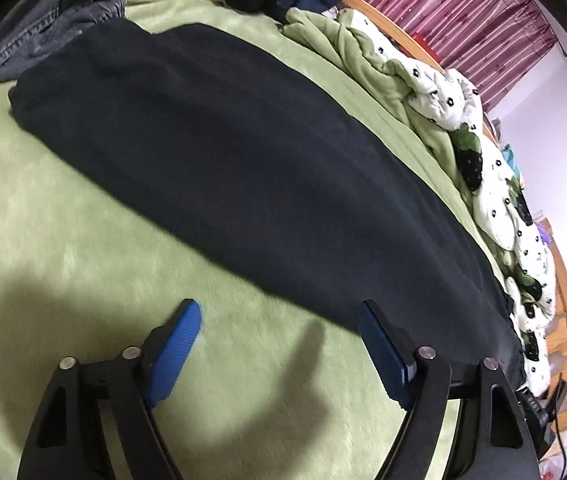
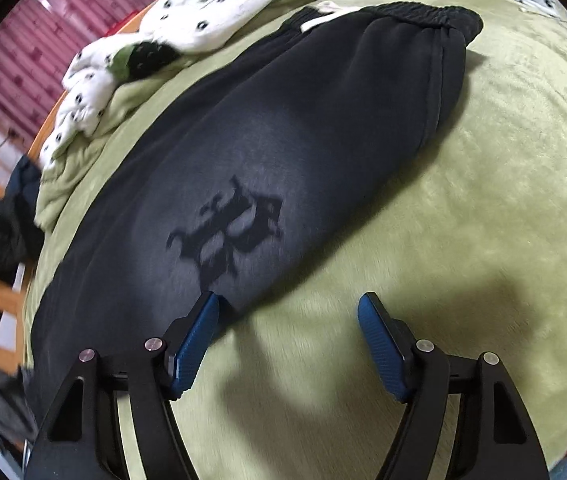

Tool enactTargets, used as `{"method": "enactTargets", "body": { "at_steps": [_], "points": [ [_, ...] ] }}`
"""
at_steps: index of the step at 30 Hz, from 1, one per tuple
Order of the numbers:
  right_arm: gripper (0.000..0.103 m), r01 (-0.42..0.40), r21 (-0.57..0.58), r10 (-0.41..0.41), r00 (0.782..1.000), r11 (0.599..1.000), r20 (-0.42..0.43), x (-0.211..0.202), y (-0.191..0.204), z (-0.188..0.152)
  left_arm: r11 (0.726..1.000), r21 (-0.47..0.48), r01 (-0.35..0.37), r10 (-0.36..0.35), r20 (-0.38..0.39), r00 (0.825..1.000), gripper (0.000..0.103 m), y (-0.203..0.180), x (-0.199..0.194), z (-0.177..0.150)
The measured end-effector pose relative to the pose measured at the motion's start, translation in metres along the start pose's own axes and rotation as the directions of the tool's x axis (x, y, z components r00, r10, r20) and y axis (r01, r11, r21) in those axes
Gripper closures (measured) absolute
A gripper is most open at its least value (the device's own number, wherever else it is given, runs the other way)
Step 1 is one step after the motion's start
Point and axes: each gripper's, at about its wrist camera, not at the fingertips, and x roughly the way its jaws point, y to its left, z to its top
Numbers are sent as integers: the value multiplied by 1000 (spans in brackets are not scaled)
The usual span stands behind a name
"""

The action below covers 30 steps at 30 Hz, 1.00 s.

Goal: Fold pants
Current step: 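Grasp the waistband of the black sweatpants with both tools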

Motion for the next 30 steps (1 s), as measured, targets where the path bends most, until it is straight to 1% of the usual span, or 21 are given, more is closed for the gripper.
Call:
{"method": "enactTargets", "body": {
  "at_steps": [2, 3, 4, 5, 6, 7, 8, 9, 11, 12, 14, 16, 18, 19, 21, 24, 25, 27, 29, 30],
  "points": [
    [31, 43, -10, -43, 999, 999, 25, 7, 13, 1, 1000, -8, -19, 19, 20, 1000, 42, 3, 7, 7],
    [37, 56, -31, -55, 997, 998, 48, 9, 19, 2, 1000, -14, -22, 22, 28, 999, 44, 4, 9, 11],
    [58, 62, -55, -58, 996, 997, 62, 10, 26, 3, 999, -21, -33, 33, 40, 999, 50, 4, 11, 16],
    [79, 56, -67, -53, 997, 996, 58, 12, 31, 3, 998, -26, -49, 50, 46, 998, 59, 3, 14, 21],
    [82, 65, -77, -60, 996, 995, 63, 12, 36, 4, 997, -22, -74, 75, 48, 996, 65, 0, 18, 27],
    [85, 81, -92, -73, 994, 992, 79, 10, 40, 4, 996, -9, -88, 89, 49, 995, 83, -2, 21, 32],
    [90, 98, -111, -87, 992, 989, 96, 7, 45, 5, 994, 11, -113, 112, 46, 993, 91, -4, 23, 36],
    [94, 109, -126, -95, 989, 986, 113, 3, 47, 7, 991, 32, -132, 131, 31, 991, 92, -8, 24, 41],
    [95, 98, -164, -75, 987, 982, 139, -11, 52, 12, 989, 47, -138, 136, 33, 990, 92, -17, 14, 50],
    [95, 80, -208, -46, 986, 975, 161, -20, 60, 19, 989, 63, -134, 132, 44, 990, 92, -23, 7, 56],
    [96, 59, -269, -4, 980, 961, 201, -34, 74, 32, 981, 131, -141, 132, 77, 988, 92, -42, -8, 74],
    [96, 40, -306, 34, 972, 951, 232, -43, 89, 49, 977, 172, -128, 109, 118, 987, 92, -56, -18, 91],
    [96, 26, -332, 65, 963, 943, 261, -45, 107, 68, 970, 203, -131, 101, 152, 983, 92, -71, -18, 107],
    [96, 25, -340, 73, 959, 940, 273, -47, 112, 72, 963, 224, -152, 116, 162, 980, 92, -80, -14, 115],
    [96, 26, -358, 84, 954, 933, 288, -41, 128, 86, 947, 260, -186, 138, 193, 971, 92, -95, -2, 127],
    [96, 31, -378, 88, 952, 925, 293, -20, 141, 98, 921, 318, -224, 146, 252, 957, 92, -110, 22, 136],
    [96, 28, -384, 92, 952, 923, 292, -12, 143, 99, 916, 328, -230, 142, 272, 952, 92, -111, 26, 134],
    [96, 28, -391, 98, 949, 920, 298, 5, 143, 96, 915, 322, -243, 144, 301, 943, 92, -108, 34, 133],
    [96, 43, -390, 84, 950, 920, 302, 27, 145, 94, 924, 307, -229, 136, 296, 946, 92, -102, 43, 134],
    [96, 51, -392, 72, 953, 918, 293, 35, 147, 93, 921, 317, -227, 131, 297, 946, 92, -101, 47, 134]
  ]
}}
